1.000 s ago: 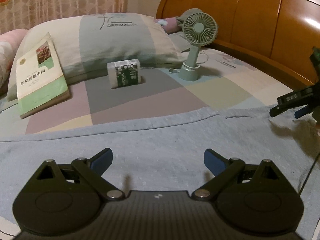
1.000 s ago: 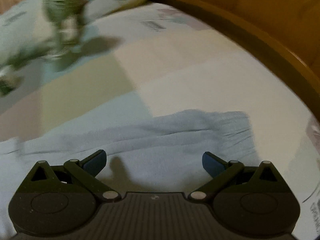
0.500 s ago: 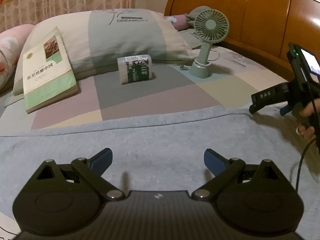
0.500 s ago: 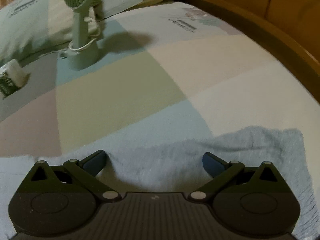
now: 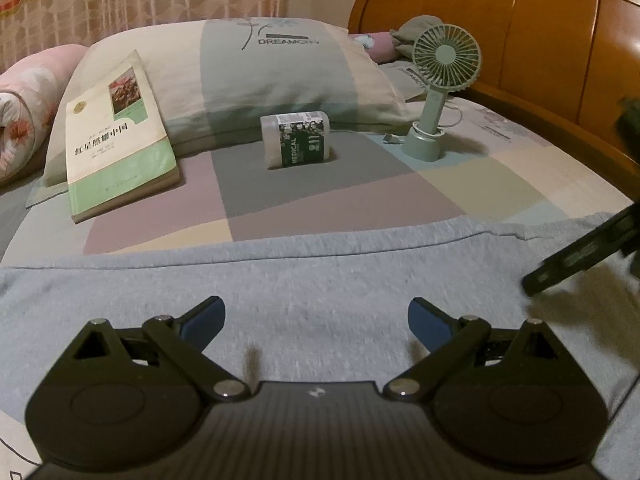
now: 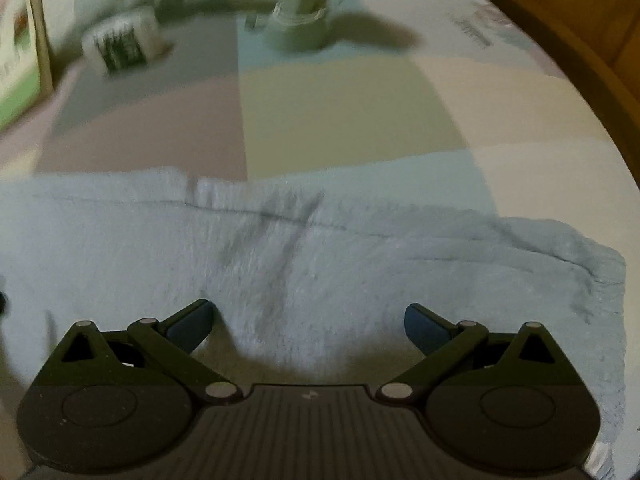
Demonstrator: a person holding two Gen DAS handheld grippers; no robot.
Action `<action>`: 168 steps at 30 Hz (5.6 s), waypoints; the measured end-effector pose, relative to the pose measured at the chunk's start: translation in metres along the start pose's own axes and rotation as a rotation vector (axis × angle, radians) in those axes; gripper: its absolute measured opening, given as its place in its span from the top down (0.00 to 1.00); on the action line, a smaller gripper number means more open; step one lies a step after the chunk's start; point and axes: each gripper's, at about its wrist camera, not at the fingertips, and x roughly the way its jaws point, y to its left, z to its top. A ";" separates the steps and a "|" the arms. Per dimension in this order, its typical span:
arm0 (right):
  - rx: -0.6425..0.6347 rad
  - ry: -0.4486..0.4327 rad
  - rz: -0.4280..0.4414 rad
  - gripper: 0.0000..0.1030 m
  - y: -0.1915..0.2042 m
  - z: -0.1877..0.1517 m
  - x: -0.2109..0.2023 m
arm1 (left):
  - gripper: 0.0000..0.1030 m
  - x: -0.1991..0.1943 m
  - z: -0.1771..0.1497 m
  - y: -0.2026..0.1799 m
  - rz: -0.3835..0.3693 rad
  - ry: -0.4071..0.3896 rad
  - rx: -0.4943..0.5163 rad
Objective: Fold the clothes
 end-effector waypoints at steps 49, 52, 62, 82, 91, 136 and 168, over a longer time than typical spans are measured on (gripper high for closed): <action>0.038 -0.116 -0.105 0.00 -0.094 -0.025 -0.011 | 0.04 0.023 -0.008 0.007 0.096 0.098 0.017; 0.193 -0.133 -0.146 0.00 -0.125 -0.019 -0.010 | 0.04 0.028 -0.010 0.006 0.100 0.110 0.017; 0.212 -0.145 0.115 0.00 -0.111 -0.096 -0.101 | 0.04 0.033 -0.011 -0.003 0.105 0.120 0.048; 0.299 -0.288 0.203 0.00 -0.064 -0.243 -0.115 | 0.02 -0.006 -0.034 0.050 0.019 0.181 0.076; 0.256 -0.347 0.242 0.00 -0.053 -0.255 -0.132 | 0.03 0.028 0.010 0.030 -0.193 0.106 -0.017; 0.131 -0.434 0.208 0.00 -0.081 -0.280 -0.148 | 0.02 0.122 0.087 -0.167 -0.252 0.266 -0.157; 0.124 -0.400 0.131 0.00 -0.087 -0.286 -0.149 | 0.01 0.097 0.050 -0.259 -0.543 0.353 0.064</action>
